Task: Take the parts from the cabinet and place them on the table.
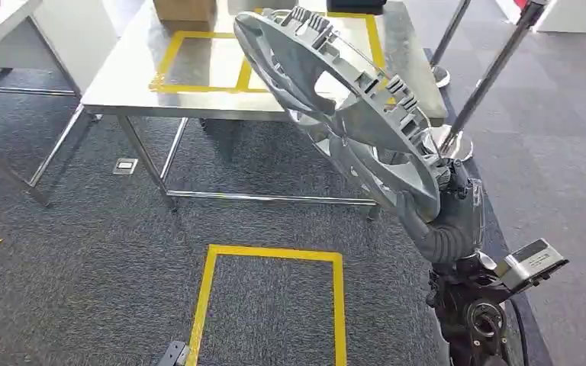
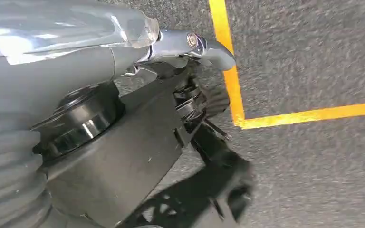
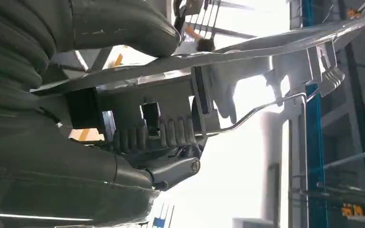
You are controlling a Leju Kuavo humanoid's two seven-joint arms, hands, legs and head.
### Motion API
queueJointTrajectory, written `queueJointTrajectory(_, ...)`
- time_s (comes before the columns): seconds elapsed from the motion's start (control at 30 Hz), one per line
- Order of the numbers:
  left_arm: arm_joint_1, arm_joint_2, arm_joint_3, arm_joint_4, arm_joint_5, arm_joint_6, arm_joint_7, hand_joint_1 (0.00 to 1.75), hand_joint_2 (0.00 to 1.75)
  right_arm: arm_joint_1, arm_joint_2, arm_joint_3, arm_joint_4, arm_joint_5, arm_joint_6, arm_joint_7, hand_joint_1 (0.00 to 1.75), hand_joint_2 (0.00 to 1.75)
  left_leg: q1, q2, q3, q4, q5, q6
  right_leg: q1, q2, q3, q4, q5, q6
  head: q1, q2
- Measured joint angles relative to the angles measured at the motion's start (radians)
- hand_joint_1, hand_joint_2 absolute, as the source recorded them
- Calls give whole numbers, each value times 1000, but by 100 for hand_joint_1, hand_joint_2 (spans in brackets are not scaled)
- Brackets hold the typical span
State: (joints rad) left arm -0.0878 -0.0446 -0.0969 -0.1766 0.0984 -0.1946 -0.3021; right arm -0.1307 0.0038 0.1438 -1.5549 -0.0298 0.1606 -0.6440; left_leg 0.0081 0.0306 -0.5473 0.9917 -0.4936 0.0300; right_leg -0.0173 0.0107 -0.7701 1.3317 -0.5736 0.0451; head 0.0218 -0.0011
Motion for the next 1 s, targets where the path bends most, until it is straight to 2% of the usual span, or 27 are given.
queueJointTrajectory(0.03, 0, 0, 0, 0, 0, 0, 0, 0, 175, 0, 0, 0, 0, 1, 0, 2, 175, 175, 0, 14, 0, 0, 0, 0, 0, -1, 0, 5, 8, 1, 0, 0)
queueJointTrajectory(0.07, -1, -1, 0, 0, 0, 0, 0, 0, 175, -1, -2, -1, 0, 2, 0, 3, 175, 175, 0, 24, 1, 0, -2, -1, 0, -4, 26, -38, 34, -1, 1, 0)
queueJointTrajectory(0.1, -1, -3, 0, 0, 0, 0, 1, 0, 175, -3, -2, -2, 0, 2, 0, 3, 175, 175, 0, 36, 4, 0, -3, -3, 0, -12, 74, -126, 74, -4, 0, 0)
queueJointTrajectory(0.13, -1, -5, 0, 0, 0, 0, 1, 0, 175, -4, -2, -2, 0, 2, 0, 3, 175, 175, 0, 47, 7, 1, -6, -6, 0, -29, 131, -229, 113, -7, 0, 0)
queueJointTrajectory(0.17, -1, -5, 0, 0, 0, 0, 1, 0, 175, -6, -2, -2, 0, 2, 0, 3, 175, 175, -5, 55, 11, 2, -10, -12, 4, -87, 175, -317, 119, -10, 0, 0)
queueJointTrajectory(0.2, -2, -5, 0, 0, 0, 0, 1, 0, 175, -8, -2, -1, 0, 3, 0, 4, 175, 175, -12, 63, 8, 4, -14, -18, 8, -87, 180, -316, 120, -21, -2, 0)
queueJointTrajectory(0.23, -2, -5, 0, 0, 0, 0, 1, 0, 175, -8, -2, -1, 0, 2, 0, 4, 175, 175, -12, 68, 9, 5, -14, -20, 10, -69, 176, -315, 121, -27, -3, 0)
queueJointTrajectory(0.3, -3, -5, 0, 0, 0, 0, 2, 0, 175, -8, -3, -2, 0, 3, 0, 4, 175, 175, -10, 88, 13, 2, -14, -27, 13, -50, 168, -314, 122, -34, -3, 0)
queueJointTrajectory(0.33, -5, -5, 0, -1, 0, 0, 2, 0, 175, -10, -4, -3, 0, 3, 0, 4, 175, 175, -10, 98, 16, 2, -18, -34, 8, -38, 169, -317, 126, -42, -3, 0)
queueJointTrajectory(0.37, -7, -4, 0, -1, 0, 0, 2, 0, 175, -11, -3, -3, 0, 4, 0, 4, 175, 175, -5, 66, 7, 16, -35, -41, 3, -28, 170, -318, 128, -47, -3, 0)
queueJointTrajectory(0.4, -7, -4, 0, -1, 0, 0, 2, 0, 175, -15, -3, -3, 0, 4, 0, 5, 175, 175, -2, 18, -14, 69, -71, -44, 1, -20, 169, -318, 130, -53, -7, 0)
queueJointTrajectory(0.43, -7, -4, 0, -1, 0, 0, 3, 0, 175, -16, 0, -3, 0, 5, 0, 6, 175, 175, -1, -11, -51, 149, -112, -46, 0, -9, 167, -318, 132, -56, -8, 0)
queueJointTrajectory(0.47, -5, -3, 0, -1, 0, 0, 5, 0, 175, -16, 2, -3, 1, 7, 0, 6, 175, 175, 0, -24, -94, 235, -147, -47, 1, 3, 165, -318, 133, -58, -8, 0)
queueJointTrajectory(0.5, -4, -3, 0, -1, 0, 0, 6, 0, 175, -16, 2, -3, 1, 7, 0, 6, 175, 175, 0, -28, -129, 303, -167, -47, 1, 15, 163, -317, 134, -59, -8, 0)
queueJointTrajectory(0.53, -3, -3, 0, -1, 0, 0, 6, 0, 175, -16, 2, -3, 1, 7, -3, 5, 175, 175, 0, -30, -147, 329, -161, -46, 2, 25, 162, -317, 135, -59, -8, 0)
queueJointTrajectory(0.57, -3, -2, 0, -1, 0, 0, 6, 0, 175, -15, 5, -3, 1, 10, -9, 2, 175, 175, 0, -30, -139, 303, -134, -45, 2, 29, 163, -317, 135, -59, -8, 0)
queueJointTrajectory(0.6, -4, -2, 0, -1, -2, 0, 6, 0, 175, -15, 8, -4, 1, 19, -20, -2, 175, 175, 0, -30, -109, 232, -87, -43, 1, 39, 164, -317, 135, -59, -10, 0)
queueJointTrajectory(0.63, -5, 0, 0, -1, -2, 0, 5, 0, 175, -16, 10, -4, 1, 27, -29, -3, 175, 175, 0, -33, -61, 128, -34, -40, 1, 46, 166, -316, 136, -58, -10, 0)
queueJointTrajectory(0.67, -6, 1, 0, -1, -3, 0, 4, 0, 175, -16, 11, -4, 1, 31, -37, -3, 175, 175, 1, -45, -20, 43, 2, -35, 1, 51, 167, -316, 136, -57, -11, 0)
queueJointTrajectory(0.7, -8, 2, 0, -1, -3, 0, 4, 0, 175, -15, 11, -5, 1, 31, -43, -4, 175, 175, -1, -60, -6, 10, -11, -33, 8, 54, 164, -313, 135, -49, -10, 0)
queueJointTrajectory(0.8, -7, 2, 0, -1, -5, 0, 2, 0, 175, -12, 11, -9, 1, 35, -55, -7, 175, 175, -8, -55, -8, 13, -5, -26, 1, 60, 157, -318, 143, -29, -10, 0)
queueJointTrajectory(0.83, -8, 2, 2, -1, -5, 0, 2, 0, 175, -12, 11, -11, 0, 35, -56, -7, 175, 175, -3, -51, -7, 5, 2, -15, 2, 64, 157, -320, 146, -21, -10, 0)
queueJointTrajectory(0.87, -9, 4, 4, -1, -5, 0, 2, 0, 175, -9, 10, -11, 0, 37, -57, -8, 175, 175, 1, -42, -6, 0, 8, -7, 1, 47, 149, -307, 134, -19, -10, 0)
queueJointTrajectory(0.9, -9, 3, 5, -1, -5, 0, 2, 0, 175, -11, 10, -11, -1, 37, -57, -8, 175, 175, 2, -41, -7, -1, 10, -2, 3, 23, 130, -268, 104, -16, -2, 0)
queueJointTrajectory(0.93, -8, 1, 5, -1, -5, 0, 1, 0, 175, -10, 10, -11, -1, 37, -57, -9, 175, 175, 2, -36, -8, -1, 10, -1, 1, 9, 95, -186, 60, -11, -2, 0)
queueJointTrajectory(0.97, -5, 1, 5, -1, -5, 0, 2, 0, 175, -9, 10, -11, 0, 37, -57, -9, 175, 175, 2, -29, -10, 0, 10, -1, 1, 3, 54, -94, 19, -7, -3, 0)
queueJointTrajectory(1.0, -3, 2, 6, -1, -5, 0, 1, 0, 175, -8, 10, -11, 0, 37, -57, -9, 175, 175, 2, -24, -11, 0, 10, -1, 1, 2, 21, -19, -7, -4, -2, 0)
